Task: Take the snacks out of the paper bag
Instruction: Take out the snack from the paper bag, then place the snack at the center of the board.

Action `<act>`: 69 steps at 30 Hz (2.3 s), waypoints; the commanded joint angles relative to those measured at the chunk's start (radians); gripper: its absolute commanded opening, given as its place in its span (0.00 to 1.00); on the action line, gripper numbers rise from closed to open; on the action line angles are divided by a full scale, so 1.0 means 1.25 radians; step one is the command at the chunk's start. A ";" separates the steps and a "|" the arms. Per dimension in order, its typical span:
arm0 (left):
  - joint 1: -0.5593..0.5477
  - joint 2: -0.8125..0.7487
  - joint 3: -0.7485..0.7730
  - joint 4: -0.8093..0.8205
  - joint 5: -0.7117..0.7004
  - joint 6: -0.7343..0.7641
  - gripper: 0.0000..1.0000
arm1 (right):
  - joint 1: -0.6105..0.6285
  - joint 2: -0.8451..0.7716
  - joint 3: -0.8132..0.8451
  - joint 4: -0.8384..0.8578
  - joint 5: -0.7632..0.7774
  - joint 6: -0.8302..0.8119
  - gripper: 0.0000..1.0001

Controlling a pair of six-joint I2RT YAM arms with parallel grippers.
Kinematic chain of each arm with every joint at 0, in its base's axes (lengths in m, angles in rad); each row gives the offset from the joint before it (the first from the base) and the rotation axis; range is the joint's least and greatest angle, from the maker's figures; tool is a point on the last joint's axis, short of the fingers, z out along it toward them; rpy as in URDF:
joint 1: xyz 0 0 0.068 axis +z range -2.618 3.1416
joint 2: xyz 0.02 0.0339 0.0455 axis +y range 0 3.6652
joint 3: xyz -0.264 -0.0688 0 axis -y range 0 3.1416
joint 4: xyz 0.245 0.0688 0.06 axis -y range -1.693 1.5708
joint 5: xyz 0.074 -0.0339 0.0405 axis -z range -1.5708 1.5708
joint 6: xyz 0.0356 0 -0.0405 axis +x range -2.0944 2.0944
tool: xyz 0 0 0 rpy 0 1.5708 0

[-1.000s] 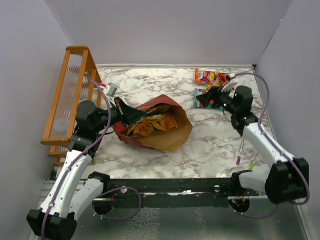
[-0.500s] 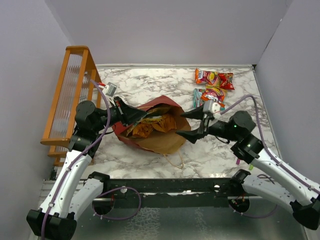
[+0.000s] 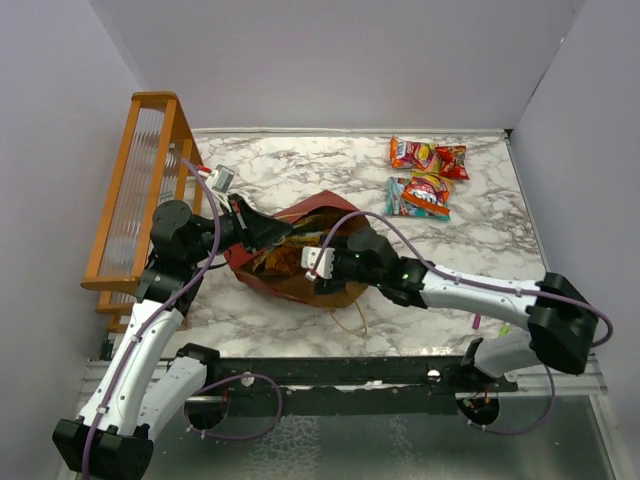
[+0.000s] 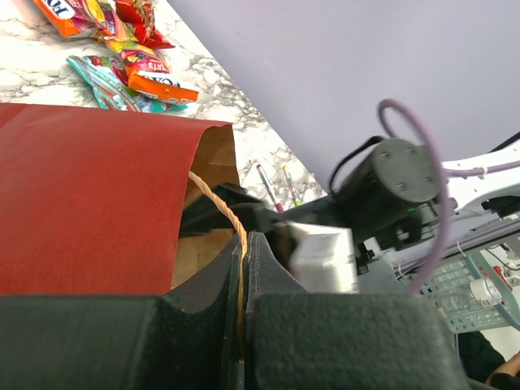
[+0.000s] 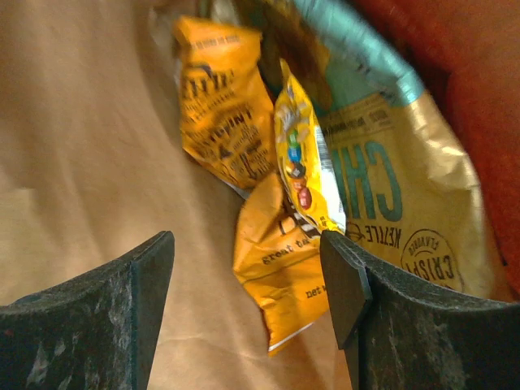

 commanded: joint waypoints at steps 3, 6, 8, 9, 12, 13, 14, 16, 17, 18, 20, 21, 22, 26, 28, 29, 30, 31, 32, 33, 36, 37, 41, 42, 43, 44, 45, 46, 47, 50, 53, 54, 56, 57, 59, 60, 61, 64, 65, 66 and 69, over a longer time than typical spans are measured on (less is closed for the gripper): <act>-0.001 -0.009 0.035 -0.001 -0.006 0.013 0.00 | 0.001 0.133 0.030 0.138 0.197 -0.200 0.71; -0.002 -0.009 0.040 -0.010 -0.005 0.017 0.00 | 0.001 0.168 0.034 0.188 0.216 -0.243 0.71; -0.002 -0.010 0.045 -0.014 -0.004 0.021 0.00 | 0.001 0.190 0.031 0.237 0.223 -0.270 0.70; -0.002 -0.009 0.045 -0.017 -0.004 0.022 0.00 | 0.001 0.196 0.032 0.250 0.227 -0.275 0.70; -0.001 -0.009 0.047 -0.017 -0.005 0.023 0.00 | 0.001 0.232 0.032 0.305 0.236 -0.297 0.70; -0.001 -0.009 0.048 -0.017 -0.005 0.023 0.00 | 0.001 0.244 0.033 0.319 0.237 -0.306 0.69; -0.002 -0.010 0.047 -0.017 -0.005 0.023 0.00 | 0.000 0.256 0.037 0.326 0.239 -0.320 0.69; -0.001 -0.011 0.049 -0.018 -0.005 0.023 0.00 | 0.001 0.277 0.045 0.338 0.243 -0.333 0.67; -0.002 -0.011 0.048 -0.020 -0.005 0.023 0.00 | 0.001 0.283 0.047 0.351 0.249 -0.332 0.66; -0.002 -0.010 0.048 -0.022 -0.005 0.024 0.00 | 0.000 0.289 0.048 0.363 0.252 -0.335 0.66; -0.002 -0.011 0.048 -0.025 -0.006 0.026 0.00 | 0.001 0.308 0.050 0.386 0.258 -0.350 0.65; -0.001 -0.011 0.048 -0.025 -0.007 0.026 0.00 | 0.001 0.319 0.054 0.395 0.262 -0.354 0.64; -0.001 -0.011 0.049 -0.025 -0.007 0.025 0.00 | 0.001 0.331 0.060 0.398 0.265 -0.355 0.62; -0.001 -0.009 0.050 -0.025 -0.008 0.025 0.00 | 0.001 0.372 0.081 0.384 0.281 -0.356 0.50; -0.001 -0.010 0.050 -0.025 -0.009 0.026 0.00 | 0.001 0.383 0.089 0.378 0.297 -0.356 0.42; -0.002 -0.010 0.049 -0.025 -0.009 0.027 0.00 | 0.001 0.385 0.089 0.379 0.303 -0.356 0.39; -0.002 -0.009 0.048 -0.025 -0.009 0.026 0.00 | 0.001 0.385 0.088 0.379 0.306 -0.356 0.37; -0.002 -0.007 0.049 -0.026 -0.009 0.027 0.00 | 0.001 0.382 0.087 0.380 0.307 -0.356 0.35; -0.001 -0.006 0.049 -0.025 -0.007 0.026 0.00 | 0.001 0.375 0.087 0.377 0.305 -0.355 0.33; -0.002 -0.004 0.048 -0.026 -0.007 0.026 0.00 | 0.001 0.365 0.087 0.369 0.301 -0.350 0.31; -0.002 -0.003 0.051 -0.025 -0.006 0.027 0.00 | 0.001 0.317 0.090 0.314 0.275 -0.318 0.26; -0.002 -0.002 0.053 -0.026 -0.007 0.028 0.00 | 0.001 0.298 0.092 0.287 0.262 -0.304 0.23; -0.001 -0.001 0.054 -0.026 -0.008 0.030 0.00 | 0.001 0.199 0.110 0.112 0.180 -0.219 0.20; -0.001 -0.001 0.054 -0.027 -0.009 0.031 0.00 | 0.001 0.173 0.109 0.073 0.154 -0.191 0.20; -0.001 -0.001 0.053 -0.027 -0.011 0.032 0.00 | 0.001 0.147 0.105 0.037 0.128 -0.168 0.20; -0.001 0.000 0.051 -0.027 -0.011 0.033 0.00 | 0.002 0.117 0.101 -0.011 0.102 -0.145 0.20; -0.001 0.001 0.051 -0.026 -0.012 0.033 0.00 | 0.001 0.089 0.098 -0.042 0.084 -0.121 0.20; -0.001 0.003 0.050 -0.025 -0.012 0.033 0.00 | 0.001 0.055 0.092 -0.070 0.065 -0.092 0.20; -0.001 0.005 0.052 -0.023 -0.011 0.033 0.00 | 0.001 0.019 0.084 -0.097 0.047 -0.066 0.20; -0.001 0.014 0.055 -0.020 -0.008 0.035 0.00 | 0.001 -0.108 0.070 -0.184 -0.038 0.012 0.20; -0.002 0.022 0.059 -0.020 -0.004 0.038 0.00 | 0.002 -0.237 0.082 -0.275 -0.168 0.075 0.23; -0.002 0.025 0.060 -0.021 -0.005 0.039 0.00 | 0.001 -0.278 0.089 -0.295 -0.206 0.097 0.24; -0.001 0.027 0.059 -0.020 -0.008 0.040 0.00 | 0.001 -0.346 0.110 -0.307 -0.236 0.145 0.24; -0.002 0.028 0.059 -0.021 -0.011 0.038 0.00 | 0.001 -0.375 0.127 -0.300 -0.232 0.164 0.24; -0.001 0.029 0.055 -0.014 -0.015 0.034 0.00 | 0.001 -0.429 0.137 -0.246 -0.161 0.196 0.18; -0.001 0.028 0.051 -0.011 -0.016 0.030 0.00 | 0.001 -0.451 0.134 -0.204 -0.104 0.206 0.15; -0.002 0.027 0.048 -0.006 -0.015 0.026 0.00 | 0.000 -0.470 0.125 -0.148 -0.024 0.211 0.11; -0.001 0.024 0.046 -0.007 -0.020 0.021 0.00 | 0.001 -0.485 0.076 0.030 0.250 0.161 0.10; -0.001 0.023 0.047 -0.016 -0.024 0.022 0.00 | 0.001 -0.474 0.058 0.091 0.337 0.109 0.12; -0.001 0.021 0.048 -0.020 -0.026 0.024 0.00 | 0.001 -0.450 0.043 0.156 0.424 0.053 0.13; -0.002 0.015 0.054 -0.036 -0.036 0.027 0.00 | -0.008 -0.315 -0.027 0.484 0.679 -0.240 0.19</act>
